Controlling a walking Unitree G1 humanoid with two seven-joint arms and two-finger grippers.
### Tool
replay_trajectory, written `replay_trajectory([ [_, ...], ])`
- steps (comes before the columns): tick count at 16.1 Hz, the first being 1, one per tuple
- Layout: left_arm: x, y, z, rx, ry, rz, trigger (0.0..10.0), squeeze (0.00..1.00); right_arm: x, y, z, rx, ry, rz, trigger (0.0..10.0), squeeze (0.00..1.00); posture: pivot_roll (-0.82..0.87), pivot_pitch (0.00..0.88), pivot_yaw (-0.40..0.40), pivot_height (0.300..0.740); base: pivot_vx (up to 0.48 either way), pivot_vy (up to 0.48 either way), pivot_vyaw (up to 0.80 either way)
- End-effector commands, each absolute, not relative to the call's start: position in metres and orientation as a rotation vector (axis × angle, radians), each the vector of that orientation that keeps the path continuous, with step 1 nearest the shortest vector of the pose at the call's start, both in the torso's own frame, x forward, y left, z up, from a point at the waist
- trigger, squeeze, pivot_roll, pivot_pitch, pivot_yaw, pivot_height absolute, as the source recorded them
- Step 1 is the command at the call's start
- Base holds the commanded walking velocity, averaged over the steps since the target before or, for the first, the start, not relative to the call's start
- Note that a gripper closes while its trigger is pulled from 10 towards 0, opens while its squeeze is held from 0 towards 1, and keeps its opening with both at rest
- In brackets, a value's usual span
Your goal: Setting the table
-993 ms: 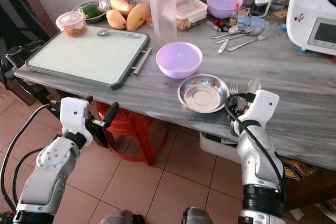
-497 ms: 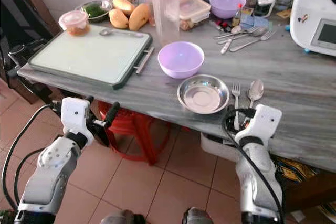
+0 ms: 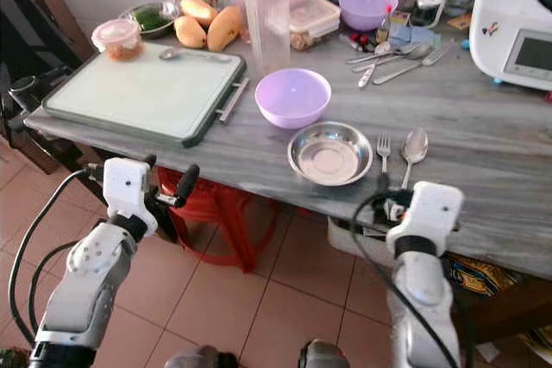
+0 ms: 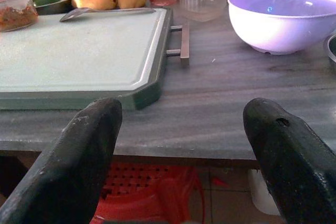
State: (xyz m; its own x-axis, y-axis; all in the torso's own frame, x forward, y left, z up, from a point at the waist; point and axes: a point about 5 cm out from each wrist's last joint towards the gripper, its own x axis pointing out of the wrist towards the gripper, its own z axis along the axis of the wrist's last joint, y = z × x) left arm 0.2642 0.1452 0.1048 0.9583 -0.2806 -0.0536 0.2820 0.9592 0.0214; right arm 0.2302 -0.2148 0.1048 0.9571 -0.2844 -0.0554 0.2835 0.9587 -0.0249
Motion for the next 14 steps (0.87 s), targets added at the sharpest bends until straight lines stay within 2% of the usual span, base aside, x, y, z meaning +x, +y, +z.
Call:
replay_trajectory([
  [1,0.265,0.147,0.104,0.038,0.05,-0.275,10.0,0.0,0.228,-0.214,0.103,-0.012,0.079,-0.307,10.0,0.8,-0.01,0.015,0.074,0.74,0.0,0.0,0.0],
  [2,0.265,0.147,0.104,0.037,0.05,-0.274,10.0,0.0,0.226,-0.216,0.098,-0.031,0.121,-0.327,10.0,0.43,-0.01,0.015,0.072,0.74,0.0,0.0,0.0],
  [3,0.265,0.147,0.104,0.036,0.051,-0.272,10.0,0.0,0.225,-0.215,0.09,-0.041,0.185,-0.311,10.0,0.0,-0.01,0.016,0.072,0.74,0.0,0.0,0.0],
  [8,0.264,0.147,0.103,0.037,0.053,-0.275,10.0,0.0,0.223,-0.214,0.08,-0.03,0.276,-0.283,10.0,0.0,-0.01,0.024,0.075,0.74,0.0,0.0,0.0],
  [14,0.265,0.147,0.103,0.039,0.055,-0.28,10.0,0.0,0.217,-0.219,0.081,-0.066,0.266,-0.316,10.0,0.0,-0.02,0.021,0.076,0.74,0.0,0.0,0.0],
])
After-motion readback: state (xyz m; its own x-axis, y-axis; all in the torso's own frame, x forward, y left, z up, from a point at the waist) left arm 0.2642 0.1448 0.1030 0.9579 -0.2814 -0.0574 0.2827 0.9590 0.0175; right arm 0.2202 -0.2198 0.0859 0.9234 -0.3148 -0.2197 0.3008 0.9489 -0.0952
